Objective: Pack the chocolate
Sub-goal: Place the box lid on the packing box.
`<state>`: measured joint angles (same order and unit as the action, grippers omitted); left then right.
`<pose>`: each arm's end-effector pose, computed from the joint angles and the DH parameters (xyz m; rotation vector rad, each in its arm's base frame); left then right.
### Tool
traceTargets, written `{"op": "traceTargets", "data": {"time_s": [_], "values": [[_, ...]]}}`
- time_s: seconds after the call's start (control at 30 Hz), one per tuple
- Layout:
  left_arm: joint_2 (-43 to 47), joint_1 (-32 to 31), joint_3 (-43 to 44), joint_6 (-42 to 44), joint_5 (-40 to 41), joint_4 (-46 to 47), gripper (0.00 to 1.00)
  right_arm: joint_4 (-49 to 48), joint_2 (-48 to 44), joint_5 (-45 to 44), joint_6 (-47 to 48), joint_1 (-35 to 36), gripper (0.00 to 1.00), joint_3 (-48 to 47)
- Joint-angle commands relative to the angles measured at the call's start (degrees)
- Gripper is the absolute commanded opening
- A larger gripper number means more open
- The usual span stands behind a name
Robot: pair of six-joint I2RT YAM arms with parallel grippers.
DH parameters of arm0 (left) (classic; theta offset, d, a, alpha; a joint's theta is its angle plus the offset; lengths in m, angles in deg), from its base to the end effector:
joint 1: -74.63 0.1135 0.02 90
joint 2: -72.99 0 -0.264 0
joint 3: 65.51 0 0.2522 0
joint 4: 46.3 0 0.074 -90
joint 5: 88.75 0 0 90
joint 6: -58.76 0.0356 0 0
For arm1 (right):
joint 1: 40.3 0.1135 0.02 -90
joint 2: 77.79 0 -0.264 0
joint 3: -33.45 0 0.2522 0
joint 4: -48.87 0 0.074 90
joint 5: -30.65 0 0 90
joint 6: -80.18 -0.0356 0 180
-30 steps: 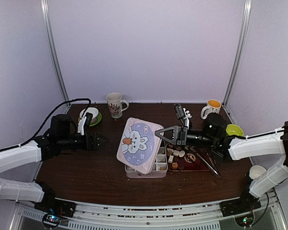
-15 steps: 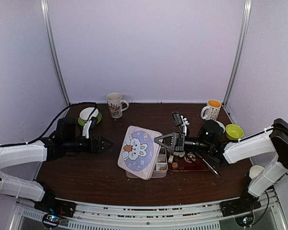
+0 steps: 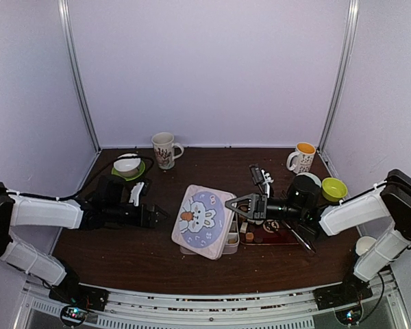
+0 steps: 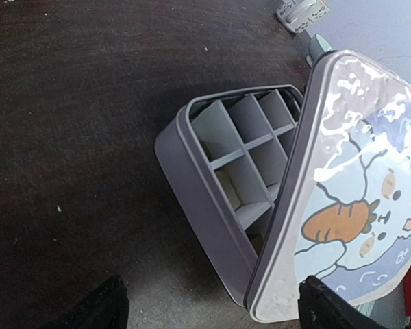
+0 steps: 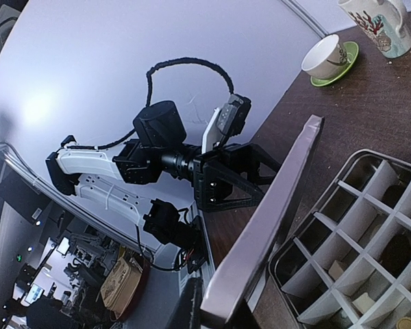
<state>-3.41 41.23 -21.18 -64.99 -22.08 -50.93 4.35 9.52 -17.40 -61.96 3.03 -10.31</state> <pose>0.2069 -0.1533 0.1724 0.2377 2.3643 -1.0626 0.1952 0.2169 0.2051 -0.5526 1.8192 1.7900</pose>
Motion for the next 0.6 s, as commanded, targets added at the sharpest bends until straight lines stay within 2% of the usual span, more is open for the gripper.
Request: {"op": "traceTargets", "data": {"time_s": [0.0,0.13,0.37,0.57], "values": [[-1.3,-1.0,1.8,1.0,0.0,4.5,0.89,-4.5,1.6,-0.7,0.0,-1.7,0.04,0.9],[-2.1,-2.5,1.3,2.2,0.2,6.1,0.94,-6.1,2.9,-0.3,-1.1,-2.4,0.04,1.2],[-6.3,-3.4,2.4,2.0,-4.0,7.2,0.93,-8.9,5.1,0.7,-2.4,-4.5,0.04,1.8],[-5.3,-4.4,0.5,3.2,-1.3,8.1,0.98,-9.4,7.5,1.9,-2.7,-5.4,0.05,1.4]]}}
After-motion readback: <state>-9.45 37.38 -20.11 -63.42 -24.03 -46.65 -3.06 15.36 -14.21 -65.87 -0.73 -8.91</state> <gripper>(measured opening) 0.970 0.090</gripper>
